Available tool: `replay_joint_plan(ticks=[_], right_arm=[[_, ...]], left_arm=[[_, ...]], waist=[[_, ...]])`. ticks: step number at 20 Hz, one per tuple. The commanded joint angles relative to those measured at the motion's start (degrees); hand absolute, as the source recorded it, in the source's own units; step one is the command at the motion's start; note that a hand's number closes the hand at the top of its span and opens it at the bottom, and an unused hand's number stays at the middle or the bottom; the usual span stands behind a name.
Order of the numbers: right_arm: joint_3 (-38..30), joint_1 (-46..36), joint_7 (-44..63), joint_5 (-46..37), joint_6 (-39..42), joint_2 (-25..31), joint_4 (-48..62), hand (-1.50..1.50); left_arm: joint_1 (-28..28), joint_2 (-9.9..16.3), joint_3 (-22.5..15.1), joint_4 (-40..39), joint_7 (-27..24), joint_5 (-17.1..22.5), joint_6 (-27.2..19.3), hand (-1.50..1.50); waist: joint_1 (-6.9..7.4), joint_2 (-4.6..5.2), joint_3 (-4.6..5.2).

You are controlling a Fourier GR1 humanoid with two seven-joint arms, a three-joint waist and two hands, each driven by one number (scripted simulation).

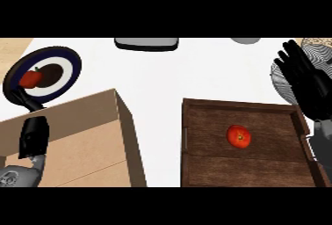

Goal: Pick the tomato from the tray and place it in the tiered basket

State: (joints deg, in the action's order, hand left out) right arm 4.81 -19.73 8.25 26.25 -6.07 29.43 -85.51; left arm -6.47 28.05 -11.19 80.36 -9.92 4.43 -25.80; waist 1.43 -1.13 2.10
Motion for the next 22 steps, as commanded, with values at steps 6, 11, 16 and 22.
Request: replay_joint_plan(ticks=[6, 11, 16, 22], right_arm=[[-13.53, 3.81, -27.00, 8.96, 7.78, -4.62, -15.03, 1.50], [-10.75, 14.15, -29.01, 19.80, 22.02, -12.33, -7.97, -1.50], [-13.77, 24.64, -42.45, 14.47, 42.34, -5.52, -6.77, -1.50], [-22.92, 33.30, -48.39, -4.77, 38.82, 3.39, -13.66, -1.50]], left_arm=[[0.42, -3.90, -4.32, 6.70, 3.84, 7.27, -1.32, 0.00], [-0.99, -3.62, -8.02, 8.53, 5.57, 10.48, -1.94, 0.00], [-3.30, -3.69, -10.94, 7.63, 7.13, 11.17, -3.59, 0.00], [-4.12, -1.93, -11.42, 9.15, 9.14, 11.91, -6.84, 0.00]], waist=[[-6.35, -0.42, -2.61], [-4.22, 1.13, -2.61], [-4.58, 1.19, -2.34], [-6.01, 0.62, -2.13]])
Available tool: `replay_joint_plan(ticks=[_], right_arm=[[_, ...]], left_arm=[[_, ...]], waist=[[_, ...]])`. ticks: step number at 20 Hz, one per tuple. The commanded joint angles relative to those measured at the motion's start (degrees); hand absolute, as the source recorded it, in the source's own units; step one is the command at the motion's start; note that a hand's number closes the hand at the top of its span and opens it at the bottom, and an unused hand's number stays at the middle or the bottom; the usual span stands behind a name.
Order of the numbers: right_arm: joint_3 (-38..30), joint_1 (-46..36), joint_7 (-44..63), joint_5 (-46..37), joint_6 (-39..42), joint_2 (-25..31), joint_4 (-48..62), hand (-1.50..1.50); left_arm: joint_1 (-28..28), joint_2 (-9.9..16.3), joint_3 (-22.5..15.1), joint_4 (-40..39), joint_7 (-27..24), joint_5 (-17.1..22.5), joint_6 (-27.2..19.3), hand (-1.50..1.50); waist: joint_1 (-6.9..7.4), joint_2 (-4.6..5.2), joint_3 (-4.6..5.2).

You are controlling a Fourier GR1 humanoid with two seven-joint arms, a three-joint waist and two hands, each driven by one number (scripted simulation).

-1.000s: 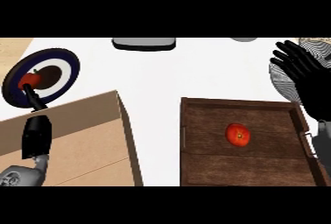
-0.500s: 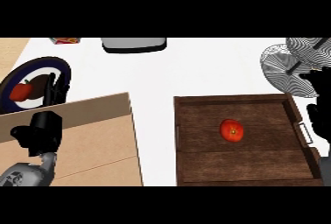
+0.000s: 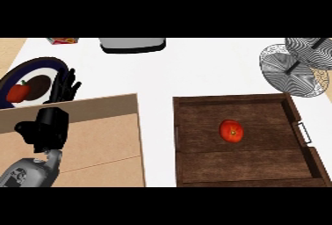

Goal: Pick the tomato from the tray and place it in the tiered basket

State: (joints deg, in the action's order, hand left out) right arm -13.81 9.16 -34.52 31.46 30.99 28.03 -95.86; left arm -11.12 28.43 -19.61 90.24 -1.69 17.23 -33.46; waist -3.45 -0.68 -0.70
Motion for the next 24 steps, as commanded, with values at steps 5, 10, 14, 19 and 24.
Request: replay_joint_plan(ticks=[5, 10, 14, 19, 24], right_arm=[[-8.66, 9.81, -3.44, -26.94, -7.98, 11.69, -14.33, -1.50], [-10.86, 15.69, 2.22, -41.37, -15.78, 12.95, -25.88, -1.50], [-6.23, 20.64, 13.17, -50.76, -19.74, 8.08, -39.13, -1.50], [2.24, 26.14, 25.46, -60.37, -19.49, 2.76, -52.63, -1.50], [7.51, 23.83, 29.03, -64.27, -21.42, 5.33, -50.50, -1.50]], left_arm=[[2.04, -0.15, -3.27, -0.21, 0.26, 0.23, 0.48, 0.00], [-0.31, -0.29, -4.45, 1.07, 2.44, 0.14, -0.92, 0.00], [-0.49, -1.96, -6.07, 0.11, 0.78, -0.31, -1.00, 0.00], [-1.53, -1.14, -6.62, 0.61, 2.49, 0.73, 0.15, 0.00], [-2.46, -1.47, -6.76, -1.66, 0.69, 1.06, 0.66, 0.00]], waist=[[-1.82, -0.25, 0.95], [-1.71, -0.16, 0.90], [0.03, 0.33, 0.92], [1.97, 0.54, 0.84], [2.68, 0.72, 0.89]])
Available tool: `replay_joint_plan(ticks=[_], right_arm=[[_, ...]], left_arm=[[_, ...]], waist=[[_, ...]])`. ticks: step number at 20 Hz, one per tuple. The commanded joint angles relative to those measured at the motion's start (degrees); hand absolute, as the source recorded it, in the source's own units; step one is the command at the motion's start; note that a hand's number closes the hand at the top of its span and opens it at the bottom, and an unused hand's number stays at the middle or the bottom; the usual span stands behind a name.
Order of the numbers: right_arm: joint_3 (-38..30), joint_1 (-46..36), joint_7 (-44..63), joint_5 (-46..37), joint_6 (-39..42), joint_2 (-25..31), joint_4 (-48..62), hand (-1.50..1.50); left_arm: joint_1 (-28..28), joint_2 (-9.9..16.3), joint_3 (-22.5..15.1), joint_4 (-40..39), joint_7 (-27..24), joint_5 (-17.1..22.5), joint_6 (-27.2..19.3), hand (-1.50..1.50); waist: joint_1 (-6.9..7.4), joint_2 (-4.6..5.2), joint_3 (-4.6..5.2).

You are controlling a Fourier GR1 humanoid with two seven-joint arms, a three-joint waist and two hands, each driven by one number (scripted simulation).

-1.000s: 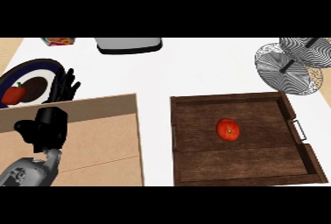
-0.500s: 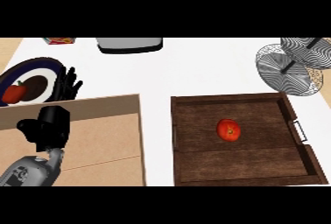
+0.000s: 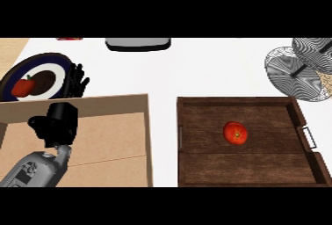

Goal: Pick the tomato from the tray and place it in the tiered basket

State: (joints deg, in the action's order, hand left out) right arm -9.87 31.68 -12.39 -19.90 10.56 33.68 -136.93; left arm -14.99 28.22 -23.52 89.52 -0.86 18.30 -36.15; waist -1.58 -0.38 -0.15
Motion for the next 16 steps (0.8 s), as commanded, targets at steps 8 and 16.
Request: replay_joint_plan(ticks=[8, 16], right_arm=[[7.23, 1.92, 15.73, -15.09, -0.92, 6.83, -8.27, -1.50], [11.29, 0.12, 22.46, -18.41, -4.80, 10.80, -5.57, -1.50]], left_arm=[[1.58, -1.20, -3.18, -1.38, -0.74, 0.39, 2.59, 0.00], [0.81, -1.17, -3.84, -2.37, -1.18, -0.12, 2.02, 0.00]], waist=[[0.31, 0.23, 0.45], [0.22, 0.17, 0.38]])
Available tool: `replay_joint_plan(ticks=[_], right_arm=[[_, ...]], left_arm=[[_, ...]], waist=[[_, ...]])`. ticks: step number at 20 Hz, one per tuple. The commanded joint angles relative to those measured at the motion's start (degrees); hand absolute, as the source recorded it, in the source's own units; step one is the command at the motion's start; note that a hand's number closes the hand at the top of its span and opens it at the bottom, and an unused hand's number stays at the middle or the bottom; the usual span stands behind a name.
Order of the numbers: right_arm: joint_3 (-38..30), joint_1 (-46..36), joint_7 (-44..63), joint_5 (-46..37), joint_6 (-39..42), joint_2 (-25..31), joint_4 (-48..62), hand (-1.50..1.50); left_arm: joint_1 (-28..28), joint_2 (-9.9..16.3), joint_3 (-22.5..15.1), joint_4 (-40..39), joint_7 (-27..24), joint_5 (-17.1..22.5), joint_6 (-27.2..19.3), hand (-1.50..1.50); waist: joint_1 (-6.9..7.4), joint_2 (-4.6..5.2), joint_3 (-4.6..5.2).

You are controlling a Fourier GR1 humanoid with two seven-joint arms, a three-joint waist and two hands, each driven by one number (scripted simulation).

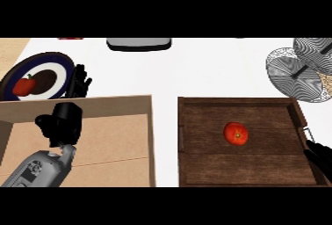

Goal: Pick the tomato from the tray and place it in the tiered basket

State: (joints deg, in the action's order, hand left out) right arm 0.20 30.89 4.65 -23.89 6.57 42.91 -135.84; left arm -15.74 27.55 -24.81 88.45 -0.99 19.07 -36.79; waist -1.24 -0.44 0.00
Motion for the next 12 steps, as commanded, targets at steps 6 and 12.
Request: replay_joint_plan(ticks=[6, 12], right_arm=[[6.48, -2.72, 10.51, -18.94, -3.44, 4.07, -4.24, -1.50], [13.41, -8.55, 14.08, -24.14, -4.04, 6.71, -2.15, -1.50]], left_arm=[[2.28, -0.60, -3.51, 0.21, -1.11, -0.54, 2.61, 0.00], [-0.23, -3.11, -4.68, -2.50, -0.72, -1.20, 1.82, 0.00]], waist=[[0.96, 0.18, 0.19], [0.77, 0.44, 0.16]])
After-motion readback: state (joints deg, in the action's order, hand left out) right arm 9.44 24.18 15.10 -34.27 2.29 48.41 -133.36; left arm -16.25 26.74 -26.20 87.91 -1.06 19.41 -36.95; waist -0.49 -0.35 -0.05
